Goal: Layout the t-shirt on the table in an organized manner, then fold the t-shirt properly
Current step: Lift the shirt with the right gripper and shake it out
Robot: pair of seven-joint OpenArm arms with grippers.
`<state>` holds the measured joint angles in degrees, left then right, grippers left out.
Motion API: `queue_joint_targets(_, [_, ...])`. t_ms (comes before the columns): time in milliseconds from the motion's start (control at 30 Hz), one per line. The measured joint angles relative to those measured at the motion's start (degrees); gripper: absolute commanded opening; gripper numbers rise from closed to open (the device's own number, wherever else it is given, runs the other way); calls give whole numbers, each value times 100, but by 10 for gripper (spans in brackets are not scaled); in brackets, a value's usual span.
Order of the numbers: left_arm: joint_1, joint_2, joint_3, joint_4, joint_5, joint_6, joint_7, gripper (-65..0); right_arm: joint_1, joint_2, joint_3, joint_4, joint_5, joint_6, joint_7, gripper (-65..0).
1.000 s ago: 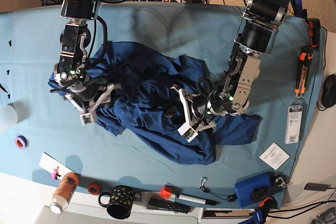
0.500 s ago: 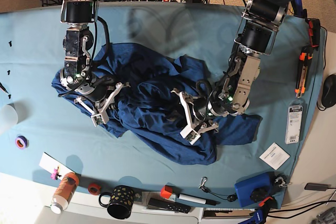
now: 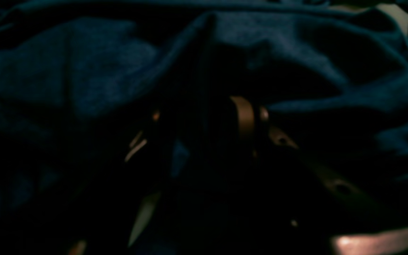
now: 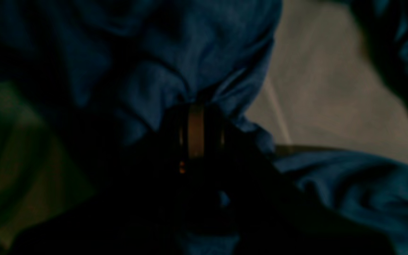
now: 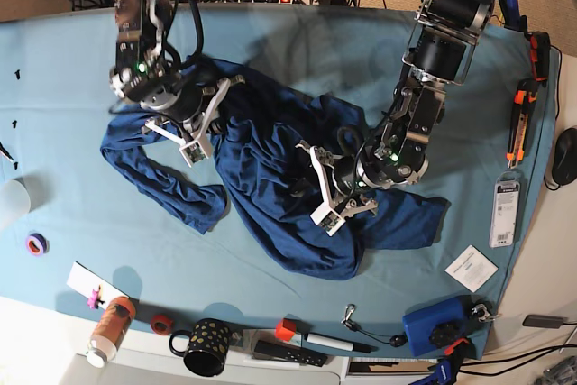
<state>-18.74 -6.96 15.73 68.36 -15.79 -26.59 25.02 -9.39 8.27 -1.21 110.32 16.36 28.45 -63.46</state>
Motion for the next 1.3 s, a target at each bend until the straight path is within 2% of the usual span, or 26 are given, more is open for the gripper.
queue_joint_targets(167, [-15,-2,0,0,0,0,-20,-405,-761,-2,-2,992,177,0,-157,-650])
queue_joint_targets(367, [-15,-4,0,0,-7,0,-17,-405,-1443,-2,2,2072,1504,4,-356,-650])
queue_joint_targets(500, [-15,-2,0,0,-9,0,-17,-405,-1617,-2,2,2334,2177,439,-527,-650])
queue_joint_targets(633, [-13,-2,0,0,-9,0,-17,-405,-1617,-74,2,2334,2249,514,-531,-650])
queue_joint_targets(767, [26,-2,0,0,-11,2,-20,-405,-1620,-129,2,2334,2267,570,-251,-408])
queue_joint_targets(833, [68,0,0,0,-9,2,-20,-405,-1589,-129,2,2334,2267,570,4,-386])
queue_joint_targets(933, [149,0,0,0,-9,2,-20,-405,-1318,-195,2,2334,2031,568,205,-386])
queue_joint_targets(1067, [243,-2,0,0,-17,2,-42,-405,-743,-496,2,2334,1419,76,531,-386])
queue_joint_targets(1167, [260,-2,-4,0,-26,4,-59,-405,-326,-610,4,2282,671,-404,702,-386])
queue_joint_targets(1300, [282,-2,-4,0,-33,2,-68,-405,48,-658,7,1757,-81,-509,1023,-386])
